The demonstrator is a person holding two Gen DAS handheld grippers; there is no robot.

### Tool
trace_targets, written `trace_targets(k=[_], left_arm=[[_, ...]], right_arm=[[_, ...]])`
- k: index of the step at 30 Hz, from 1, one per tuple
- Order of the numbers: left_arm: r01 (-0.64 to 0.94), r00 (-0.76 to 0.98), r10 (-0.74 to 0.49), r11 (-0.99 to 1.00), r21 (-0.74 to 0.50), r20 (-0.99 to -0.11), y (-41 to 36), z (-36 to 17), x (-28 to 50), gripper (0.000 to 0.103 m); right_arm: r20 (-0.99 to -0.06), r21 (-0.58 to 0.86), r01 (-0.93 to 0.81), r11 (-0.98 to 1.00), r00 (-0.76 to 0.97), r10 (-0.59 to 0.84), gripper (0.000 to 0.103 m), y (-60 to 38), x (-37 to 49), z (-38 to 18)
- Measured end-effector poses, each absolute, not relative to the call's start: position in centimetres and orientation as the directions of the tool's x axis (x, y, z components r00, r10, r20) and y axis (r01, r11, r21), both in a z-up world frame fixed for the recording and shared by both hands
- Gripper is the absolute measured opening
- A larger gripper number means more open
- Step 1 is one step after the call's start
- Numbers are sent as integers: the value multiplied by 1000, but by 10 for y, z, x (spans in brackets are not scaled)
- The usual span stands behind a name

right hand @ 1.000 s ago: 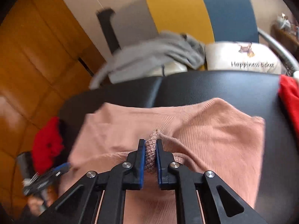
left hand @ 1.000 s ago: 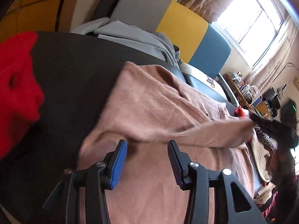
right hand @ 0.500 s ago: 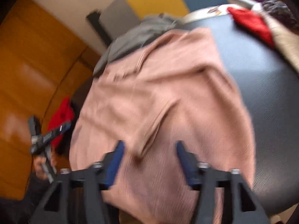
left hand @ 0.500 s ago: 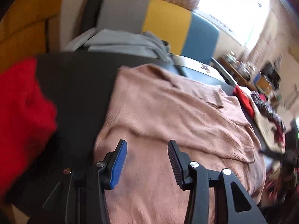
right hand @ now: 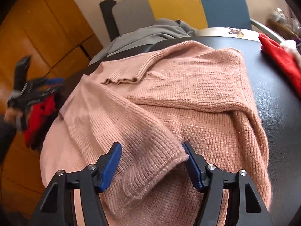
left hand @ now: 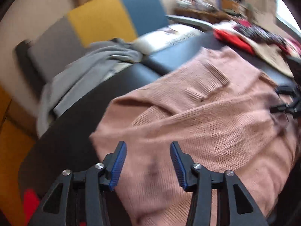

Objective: Fold clothes

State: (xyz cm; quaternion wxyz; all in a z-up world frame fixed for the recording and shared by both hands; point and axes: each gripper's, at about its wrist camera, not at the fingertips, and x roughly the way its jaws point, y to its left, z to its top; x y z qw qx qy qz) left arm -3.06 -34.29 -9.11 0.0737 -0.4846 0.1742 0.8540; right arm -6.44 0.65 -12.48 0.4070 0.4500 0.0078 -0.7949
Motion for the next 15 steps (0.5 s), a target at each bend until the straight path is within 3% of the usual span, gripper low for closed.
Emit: trace_targets(k=[9, 11, 13, 15], left_arm=[[-527, -321, 40, -838, 143, -946, -334, -130, -94, 53], [-522, -298, 74, -847, 98, -952, -337, -132, -95, 46], [-507, -306, 104, -859, 70, -946, -340, -127, -91, 26], [-505, -334, 106, -859, 84, -937, -341, -122, -79, 16]], right_arm=[[-652, 479, 647, -594, -190, -734, 85, 16, -70, -128], [-680, 433, 667, -606, -200, -705, 84, 6, -67, -127], [-719, 348, 666, -660, -262, -644, 70, 0, -62, -125], [-736, 309, 647, -697, -303, -606, 46, 1, -60, -124]])
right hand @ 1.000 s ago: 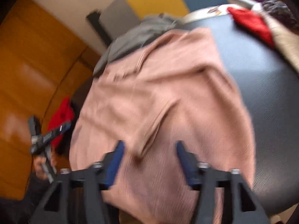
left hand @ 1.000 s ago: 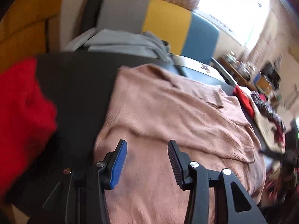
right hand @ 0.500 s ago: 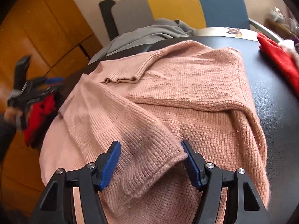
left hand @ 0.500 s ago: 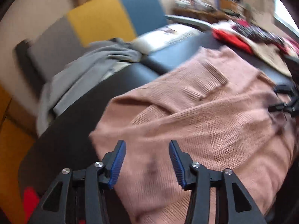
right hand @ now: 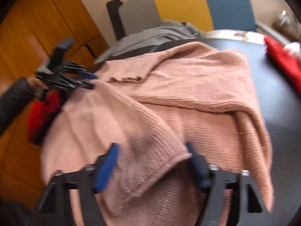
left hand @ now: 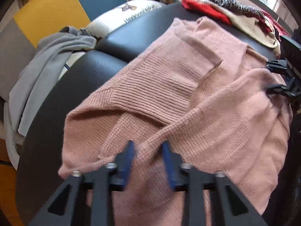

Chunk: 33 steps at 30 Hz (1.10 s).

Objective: Fold clothes
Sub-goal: 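Grasp the folded sweater side with the right gripper and fold it inward while the left gripper holds the edge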

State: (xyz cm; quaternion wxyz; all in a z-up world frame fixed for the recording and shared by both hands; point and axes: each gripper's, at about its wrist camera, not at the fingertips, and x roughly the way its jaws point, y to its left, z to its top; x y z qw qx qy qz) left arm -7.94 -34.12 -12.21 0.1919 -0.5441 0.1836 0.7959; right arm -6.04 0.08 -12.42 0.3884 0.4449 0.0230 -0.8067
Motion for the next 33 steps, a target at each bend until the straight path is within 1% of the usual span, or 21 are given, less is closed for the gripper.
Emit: trace_targets(k=[1, 2, 3, 5, 7, 8, 13, 16, 18, 20, 21, 24, 25, 27, 29, 31, 33], left_arm=[[-502, -345, 103, -860, 91, -933, -342, -121, -73, 10], [-491, -355, 101, -866, 93, -929, -343, -120, -67, 8], [-479, -364, 100, -873, 94, -926, -344, -119, -62, 6], [-439, -388, 109, -895, 79, -915, -352, -116, -54, 5], [-394, -423, 124, -917, 60, -898, -358, -111, -46, 2], [-370, -450, 134, -928, 48, -883, -360, -107, -42, 2], [-261, -581, 186, -965, -35, -792, -382, -67, -34, 2], [-237, -610, 168, -971, -24, -774, -385, -56, -47, 2], [-248, -611, 175, -968, -23, -772, -381, -54, -53, 2], [-274, -616, 150, -961, 32, -774, -374, -54, -59, 17], [-294, -603, 135, -954, 62, -786, -370, -57, -63, 27], [-388, -512, 123, -916, 101, -850, -357, -80, -75, 41], [-421, -481, 113, -900, 115, -870, -353, -89, -79, 45], [-494, -423, 73, -854, 162, -903, -341, -108, -78, 47], [-552, -382, 56, -814, 179, -922, -332, -120, -78, 47], [-590, -380, 39, -780, 210, -924, -326, -126, -80, 48], [-614, -385, 59, -761, 208, -921, -324, -126, -84, 50]], right_arm=[[-738, 308, 633, -710, -312, -598, 39, 3, -60, -124], [-741, 308, 625, -717, -316, -593, 25, 5, -60, -122], [-743, 308, 619, -723, -318, -589, 19, 7, -59, -120], [-751, 280, 632, -723, -325, -575, 14, 7, -54, -116], [-764, 230, 648, -726, -341, -548, 13, 2, -49, -110], [-764, 210, 657, -724, -352, -541, 13, -1, -47, -106], [-717, 128, 696, -707, -427, -550, 13, -9, -51, -64], [-688, 83, 705, -704, -471, -553, 13, -13, -63, -41], [-670, 66, 705, -706, -493, -555, 13, -13, -75, -28], [-663, 48, 719, -693, -496, -561, 13, -15, -80, -18], [-665, 38, 727, -685, -494, -561, 13, -19, -78, -16], [-688, 7, 751, -660, -476, -548, 13, -23, -70, -20], [-698, -1, 755, -655, -470, -540, 13, -24, -67, -23], [-718, 1, 753, -658, -457, -524, 13, -21, -62, -34], [-734, 26, 742, -670, -441, -517, 13, -17, -62, -47], [-745, 54, 730, -681, -425, -515, 13, -14, -63, -58], [-750, 72, 723, -687, -415, -515, 13, -13, -65, -65]])
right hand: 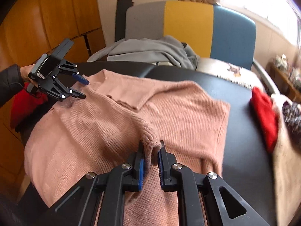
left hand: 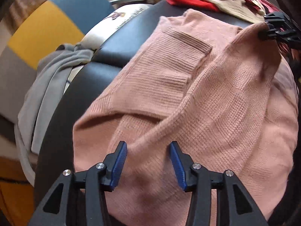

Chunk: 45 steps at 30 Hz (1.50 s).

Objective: Fold clothes
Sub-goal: 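Grasp the folded sweater side with the right gripper and fold it inward while the left gripper holds the edge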

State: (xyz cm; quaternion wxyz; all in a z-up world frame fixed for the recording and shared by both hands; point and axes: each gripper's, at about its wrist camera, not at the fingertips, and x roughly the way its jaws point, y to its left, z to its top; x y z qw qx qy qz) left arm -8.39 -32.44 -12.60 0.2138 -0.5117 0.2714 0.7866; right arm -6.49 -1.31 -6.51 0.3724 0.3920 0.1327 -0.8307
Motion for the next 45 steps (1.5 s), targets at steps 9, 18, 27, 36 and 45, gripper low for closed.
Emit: trace_targets(k=[9, 18, 27, 36, 45], left_arm=[[-539, -347, 131, -838, 83, -929, -341, -126, -73, 5], [-304, -565, 206, -952, -30, -799, -387, -79, -57, 4], [-118, -516, 59, -993, 3, -854, -381, -125, -122, 18], [248, -702, 97, -895, -371, -705, -442, -96, -15, 21], [324, -749, 235, -686, -651, -620, -412, -131, 109, 32]], right_arm=[[-747, 51, 709, -703, -440, -499, 13, -12, -64, -62], [-671, -37, 723, -690, -529, -519, 13, -26, -71, -12], [-806, 39, 633, -773, -437, -398, 13, -36, -176, -75], [-718, 25, 600, -799, -546, -432, 46, -21, -153, -60], [-733, 21, 741, -671, -445, -514, 61, -83, -101, -72]])
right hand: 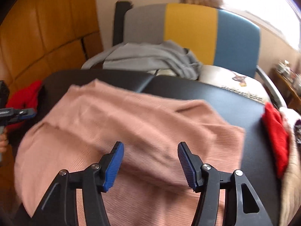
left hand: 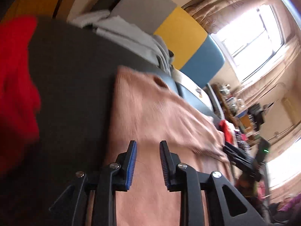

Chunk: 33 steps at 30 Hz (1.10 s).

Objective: Fold clothes

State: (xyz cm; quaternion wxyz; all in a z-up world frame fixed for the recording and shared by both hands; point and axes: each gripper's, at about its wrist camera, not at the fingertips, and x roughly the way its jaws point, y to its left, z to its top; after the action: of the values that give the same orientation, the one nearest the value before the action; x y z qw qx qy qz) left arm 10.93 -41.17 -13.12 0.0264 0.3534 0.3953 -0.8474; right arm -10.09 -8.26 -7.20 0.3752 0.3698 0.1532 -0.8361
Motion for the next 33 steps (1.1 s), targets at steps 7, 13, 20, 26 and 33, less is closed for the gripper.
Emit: trace_targets(k=[7, 13, 20, 26, 33], left_arm=[[407, -790, 212, -521, -750, -575, -403, -161, 81, 58], [485, -832, 73, -388, -784, -551, -408, -175, 72, 48], [473, -867, -31, -365, -802, -498, -425, -164, 98, 9], [514, -843, -38, -351, -782, -537, -443, -181, 115, 10], [521, -832, -5, -354, -777, -555, -440, -195, 124, 23]], right_arm=[[-739, 105, 674, -731, -439, -510, 63, -74, -119, -83], [-739, 134, 644, -753, -442, -509, 67, -63, -130, -88], [-710, 135, 644, -753, -468, -527, 67, -61, -127, -79], [-742, 158, 657, -738, -414, -527, 67, -74, -121, -100], [-713, 224, 607, -762, -431, -553, 67, -53, -131, -94]])
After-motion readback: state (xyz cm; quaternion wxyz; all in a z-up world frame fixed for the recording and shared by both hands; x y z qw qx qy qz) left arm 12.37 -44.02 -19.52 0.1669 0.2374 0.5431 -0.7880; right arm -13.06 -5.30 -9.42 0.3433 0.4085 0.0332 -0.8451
